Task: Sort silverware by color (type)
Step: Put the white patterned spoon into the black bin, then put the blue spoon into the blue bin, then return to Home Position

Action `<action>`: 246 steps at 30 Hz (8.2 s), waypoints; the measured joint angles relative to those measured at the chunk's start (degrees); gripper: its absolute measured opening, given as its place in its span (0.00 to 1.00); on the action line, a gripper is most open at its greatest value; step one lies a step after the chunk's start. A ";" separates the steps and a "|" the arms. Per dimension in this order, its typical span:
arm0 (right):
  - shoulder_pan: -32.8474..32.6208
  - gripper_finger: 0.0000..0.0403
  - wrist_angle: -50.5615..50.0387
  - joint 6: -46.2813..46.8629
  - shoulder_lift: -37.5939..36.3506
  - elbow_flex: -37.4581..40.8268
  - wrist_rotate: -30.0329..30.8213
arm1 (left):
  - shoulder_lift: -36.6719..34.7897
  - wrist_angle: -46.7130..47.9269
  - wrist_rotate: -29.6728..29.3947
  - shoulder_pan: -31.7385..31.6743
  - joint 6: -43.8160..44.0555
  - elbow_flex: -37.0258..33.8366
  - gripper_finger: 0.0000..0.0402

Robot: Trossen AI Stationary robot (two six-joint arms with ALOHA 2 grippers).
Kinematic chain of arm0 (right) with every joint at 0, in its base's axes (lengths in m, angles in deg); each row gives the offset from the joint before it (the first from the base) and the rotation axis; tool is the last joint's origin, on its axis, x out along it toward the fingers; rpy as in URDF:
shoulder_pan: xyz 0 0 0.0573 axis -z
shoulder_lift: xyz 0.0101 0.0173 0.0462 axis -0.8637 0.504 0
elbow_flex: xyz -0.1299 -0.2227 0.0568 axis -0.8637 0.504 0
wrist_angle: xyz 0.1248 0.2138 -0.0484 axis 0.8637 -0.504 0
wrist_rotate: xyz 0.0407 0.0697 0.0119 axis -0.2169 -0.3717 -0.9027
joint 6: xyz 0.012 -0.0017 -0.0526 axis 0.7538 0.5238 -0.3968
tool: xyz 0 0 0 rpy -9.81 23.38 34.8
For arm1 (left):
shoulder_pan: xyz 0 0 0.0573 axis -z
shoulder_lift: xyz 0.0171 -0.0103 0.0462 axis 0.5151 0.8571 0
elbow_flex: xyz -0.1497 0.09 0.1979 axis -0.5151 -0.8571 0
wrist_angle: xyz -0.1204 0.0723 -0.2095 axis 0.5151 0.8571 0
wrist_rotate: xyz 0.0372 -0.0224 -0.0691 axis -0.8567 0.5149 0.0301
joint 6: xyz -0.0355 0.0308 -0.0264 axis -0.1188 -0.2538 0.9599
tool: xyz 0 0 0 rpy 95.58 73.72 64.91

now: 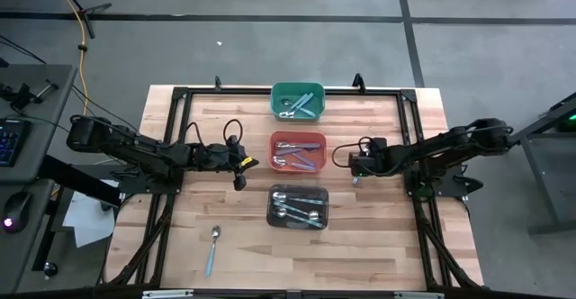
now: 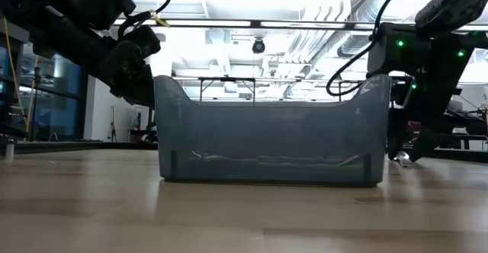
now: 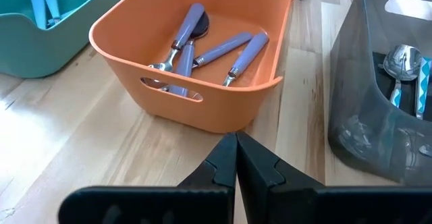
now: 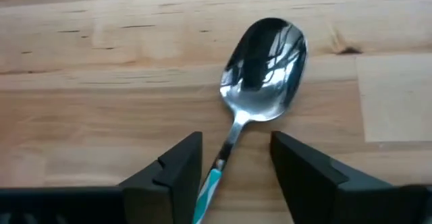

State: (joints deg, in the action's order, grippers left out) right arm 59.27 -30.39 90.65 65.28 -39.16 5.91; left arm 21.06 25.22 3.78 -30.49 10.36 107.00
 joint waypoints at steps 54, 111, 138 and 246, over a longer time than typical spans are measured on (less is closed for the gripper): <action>-15.65 0.00 2.13 -70.25 36.01 -57.55 -20.23 | -15.54 21.85 -11.83 22.27 22.39 0.71 0.00; -17.57 0.00 35.94 -89.47 -20.77 -8.31 0.80 | 27.10 57.75 9.42 51.91 96.84 33.51 0.23; -17.57 0.00 34.70 -90.06 -20.73 -8.33 0.80 | 8.86 72.67 -6.10 18.10 37.19 33.35 0.00; 11.18 0.00 32.56 -97.27 -77.60 26.20 -24.84 | -55.76 8.81 3.52 -1.14 -12.14 -17.18 0.00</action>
State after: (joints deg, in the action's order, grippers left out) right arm 70.45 2.16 -6.62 -12.32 -12.96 -18.94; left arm -34.70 34.03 7.30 -31.63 -1.78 89.82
